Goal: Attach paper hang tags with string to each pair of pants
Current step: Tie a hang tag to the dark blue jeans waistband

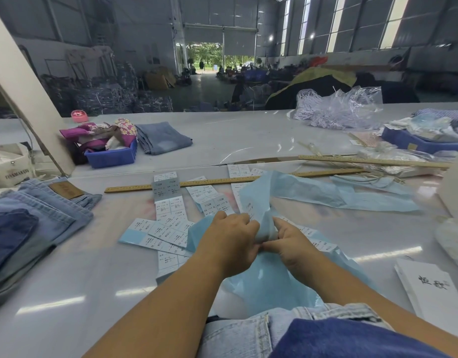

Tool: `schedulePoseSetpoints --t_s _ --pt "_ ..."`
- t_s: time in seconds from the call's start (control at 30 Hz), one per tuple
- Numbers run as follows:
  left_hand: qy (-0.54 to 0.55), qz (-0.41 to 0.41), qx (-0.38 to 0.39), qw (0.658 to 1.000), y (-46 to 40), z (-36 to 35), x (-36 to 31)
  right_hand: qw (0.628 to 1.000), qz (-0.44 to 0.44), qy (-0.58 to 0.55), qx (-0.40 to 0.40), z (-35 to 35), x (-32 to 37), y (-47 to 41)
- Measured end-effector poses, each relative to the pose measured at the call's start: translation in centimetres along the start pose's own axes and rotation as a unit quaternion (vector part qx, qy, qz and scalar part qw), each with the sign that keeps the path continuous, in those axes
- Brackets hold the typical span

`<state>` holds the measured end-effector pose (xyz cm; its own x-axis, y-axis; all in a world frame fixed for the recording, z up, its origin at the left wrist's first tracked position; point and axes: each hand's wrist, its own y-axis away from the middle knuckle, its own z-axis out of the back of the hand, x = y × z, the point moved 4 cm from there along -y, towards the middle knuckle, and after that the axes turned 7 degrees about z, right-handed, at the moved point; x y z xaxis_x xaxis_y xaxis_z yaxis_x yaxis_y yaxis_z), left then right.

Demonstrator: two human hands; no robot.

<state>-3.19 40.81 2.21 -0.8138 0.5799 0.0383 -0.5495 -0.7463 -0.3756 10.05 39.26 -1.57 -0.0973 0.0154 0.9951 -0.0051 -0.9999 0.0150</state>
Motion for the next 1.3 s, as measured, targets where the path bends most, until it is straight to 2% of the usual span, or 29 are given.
schedulePoseSetpoints --t_s 0.1,0.3,0.47,0.87,1.07,1.3 --pt "-0.018 -0.023 0.013 0.999 0.04 0.08 -0.53 1.0 -0.001 -0.011 0.008 -0.1 -0.11 -0.07" --pt "-0.037 -0.003 0.003 0.999 -0.04 -0.11 -0.03 1.0 -0.021 -0.011 0.019 -0.36 -0.36 -0.02" --pt "-0.041 -0.022 0.005 0.999 0.07 -0.37 -0.29 0.999 -0.02 -0.024 -0.004 -0.15 -0.24 -0.03" --pt "-0.041 0.025 -0.012 0.999 -0.03 -0.52 0.3 0.999 -0.031 -0.037 -0.017 -0.51 0.17 0.08" --pt "-0.057 -0.015 -0.02 0.998 0.07 -0.29 -0.38 0.995 -0.038 -0.079 -0.041 -0.08 0.02 0.01" --pt "-0.075 -0.02 -0.015 0.997 0.29 0.13 -0.63 0.996 -0.046 -0.06 -0.044 -0.14 0.2 0.03"
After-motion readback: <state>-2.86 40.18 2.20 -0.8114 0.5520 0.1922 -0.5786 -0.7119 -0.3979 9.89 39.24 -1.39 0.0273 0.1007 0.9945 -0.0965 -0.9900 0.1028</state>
